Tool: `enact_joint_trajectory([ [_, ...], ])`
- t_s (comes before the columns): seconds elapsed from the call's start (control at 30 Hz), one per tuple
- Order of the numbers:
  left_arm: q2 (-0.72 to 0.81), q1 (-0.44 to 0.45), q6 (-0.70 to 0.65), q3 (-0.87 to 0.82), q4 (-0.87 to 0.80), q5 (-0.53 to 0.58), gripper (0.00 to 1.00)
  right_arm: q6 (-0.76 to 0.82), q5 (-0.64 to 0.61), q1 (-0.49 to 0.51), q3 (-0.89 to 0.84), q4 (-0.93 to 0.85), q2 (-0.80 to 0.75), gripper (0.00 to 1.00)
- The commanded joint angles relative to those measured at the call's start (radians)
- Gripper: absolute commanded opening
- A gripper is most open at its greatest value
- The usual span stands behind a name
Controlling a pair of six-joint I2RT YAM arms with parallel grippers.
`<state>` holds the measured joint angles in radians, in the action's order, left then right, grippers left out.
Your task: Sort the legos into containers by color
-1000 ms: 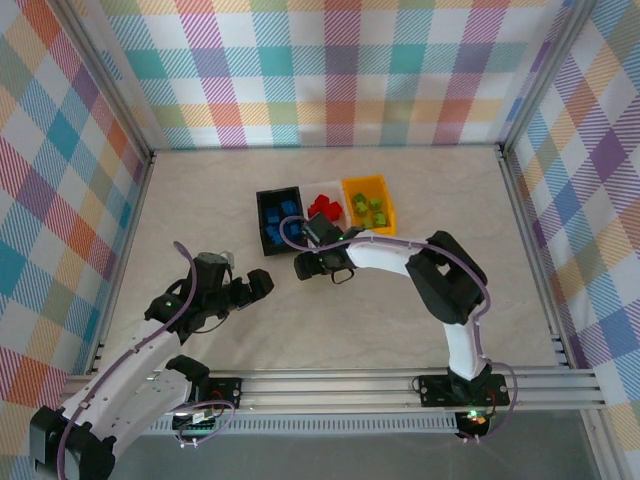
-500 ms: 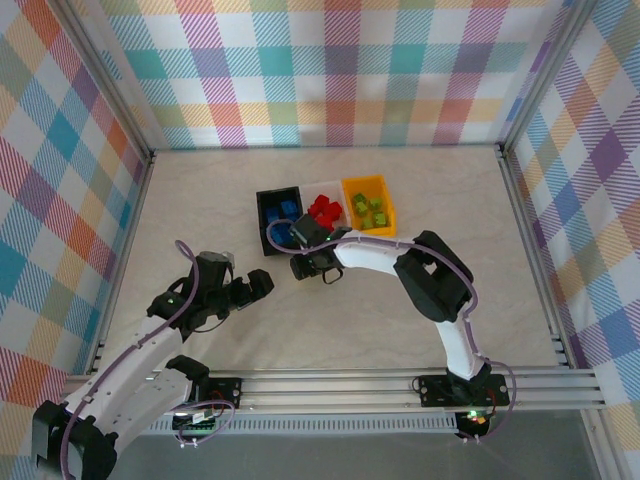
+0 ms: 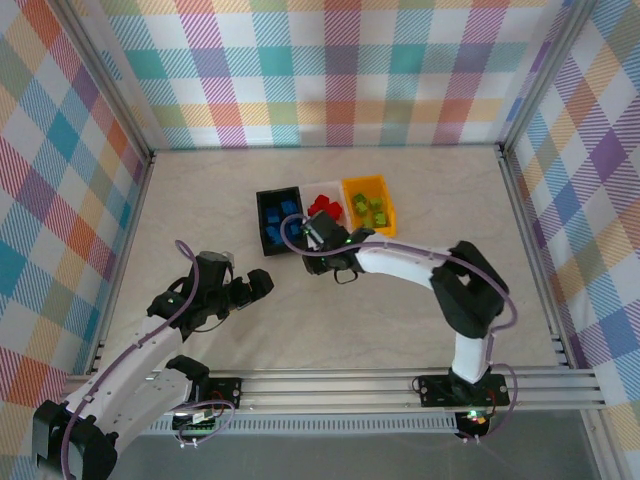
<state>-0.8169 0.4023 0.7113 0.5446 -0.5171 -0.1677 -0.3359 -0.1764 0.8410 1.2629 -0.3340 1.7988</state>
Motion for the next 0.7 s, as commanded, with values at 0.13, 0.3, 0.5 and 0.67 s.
enact_joint_trajectory([
  [0.13, 0.014, -0.016, 0.0, 0.024, 0.015, 0.005, 1.0, -0.01, -0.017, -0.246, 0.033, -0.013, -0.109, 0.32],
  [0.3, 0.026, -0.016, 0.008, 0.029, 0.007, 0.012, 1.0, -0.029, 0.016, -0.358, 0.154, -0.046, 0.019, 0.33],
  [0.5, 0.034, -0.017, 0.01, 0.036, -0.001, 0.029, 1.0, -0.077, 0.036, -0.414, 0.254, -0.071, 0.149, 0.42],
  [0.67, 0.031, -0.017, 0.002, 0.069, -0.015, 0.048, 1.0, -0.073, 0.059, -0.418, 0.255, -0.029, 0.109, 0.67],
])
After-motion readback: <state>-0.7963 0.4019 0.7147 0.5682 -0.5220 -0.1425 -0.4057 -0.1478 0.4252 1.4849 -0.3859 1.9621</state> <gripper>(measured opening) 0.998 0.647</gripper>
